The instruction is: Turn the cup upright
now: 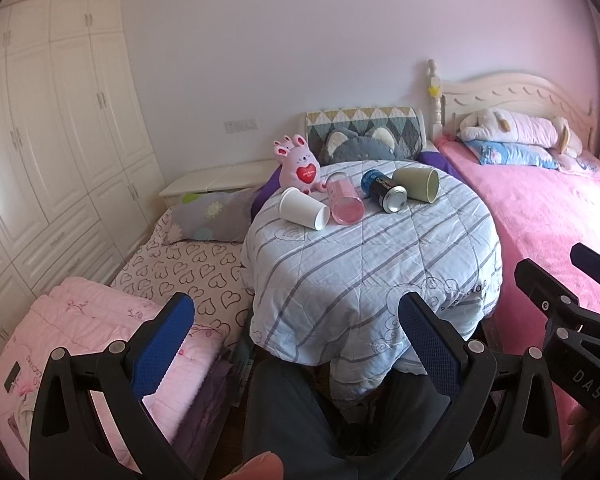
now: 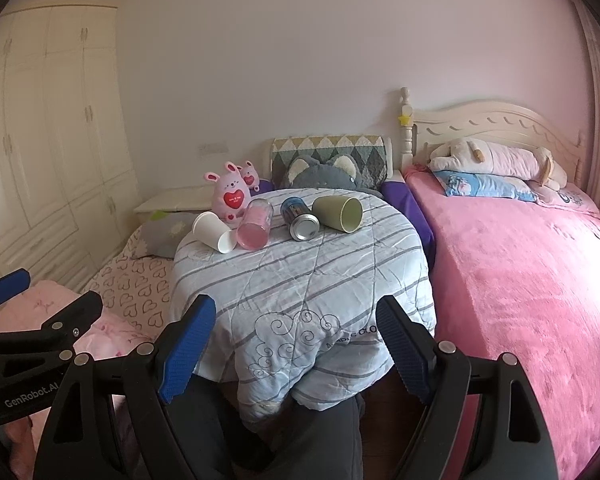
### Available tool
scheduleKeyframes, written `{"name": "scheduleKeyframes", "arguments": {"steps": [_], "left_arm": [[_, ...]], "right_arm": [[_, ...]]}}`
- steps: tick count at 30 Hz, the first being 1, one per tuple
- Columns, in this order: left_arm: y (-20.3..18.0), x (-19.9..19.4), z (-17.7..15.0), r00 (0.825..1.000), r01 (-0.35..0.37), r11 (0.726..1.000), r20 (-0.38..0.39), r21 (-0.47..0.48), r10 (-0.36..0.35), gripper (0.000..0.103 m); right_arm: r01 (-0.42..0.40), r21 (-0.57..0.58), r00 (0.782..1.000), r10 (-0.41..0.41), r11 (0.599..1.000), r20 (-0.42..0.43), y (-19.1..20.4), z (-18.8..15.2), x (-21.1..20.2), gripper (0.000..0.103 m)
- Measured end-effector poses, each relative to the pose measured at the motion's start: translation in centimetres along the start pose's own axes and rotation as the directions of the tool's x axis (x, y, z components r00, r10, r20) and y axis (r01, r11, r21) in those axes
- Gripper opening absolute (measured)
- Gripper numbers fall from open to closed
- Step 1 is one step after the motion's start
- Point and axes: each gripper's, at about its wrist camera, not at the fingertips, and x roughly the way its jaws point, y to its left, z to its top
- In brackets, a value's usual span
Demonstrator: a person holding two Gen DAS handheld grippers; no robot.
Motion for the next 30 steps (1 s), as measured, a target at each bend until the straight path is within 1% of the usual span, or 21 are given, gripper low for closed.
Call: {"name": "scheduleKeyframes", "arguments": {"steps": [8, 13, 19, 23, 27, 30], "left_arm": [[0.3, 3.1, 0.6, 0.999, -0.001, 1.0, -0.032, -0.016, 0.001, 0.103], [1.4, 6.6, 1.2, 0.998, -0.013, 0.999, -0.068, -0.031, 0.011, 0.103], [2.8, 11.6, 1.9, 0.992, -0.04, 0.998, -0.12, -0.051, 0.033, 0.103], [3.7, 15.5, 2.7, 0.986, -0.057, 0.996, -0.159, -0.061, 0.047, 0.103], [4.6, 19.1, 3.6, 0.979, -0.068, 0.995, -0.195, -0.077, 0.052, 0.103], [5.3, 21.2, 4.3, 0.975, -0.076, 0.994, -0.215, -0.084, 0.056, 0.103]], "right_arm": [[-0.005, -0.036, 1.0, 0.004, 0.999, -0.031, 0.9, 0.3, 2.2, 0.083], [-0.007, -0.065, 0.998, 0.003, 0.998, -0.061, 1.9, 1.0, 4.9, 0.083], [-0.018, -0.106, 0.993, 0.005, 0.994, -0.121, 3.4, 2.1, 9.5, 0.083], [-0.031, -0.119, 0.984, 0.009, 0.992, -0.177, 4.2, 3.1, 13.4, 0.083], [-0.041, -0.119, 0.97, 0.011, 0.992, -0.243, 5.0, 3.9, 17.5, 0.083], [-0.06, -0.106, 0.958, 0.027, 0.993, -0.285, 5.5, 4.8, 20.1, 0.083]]}}
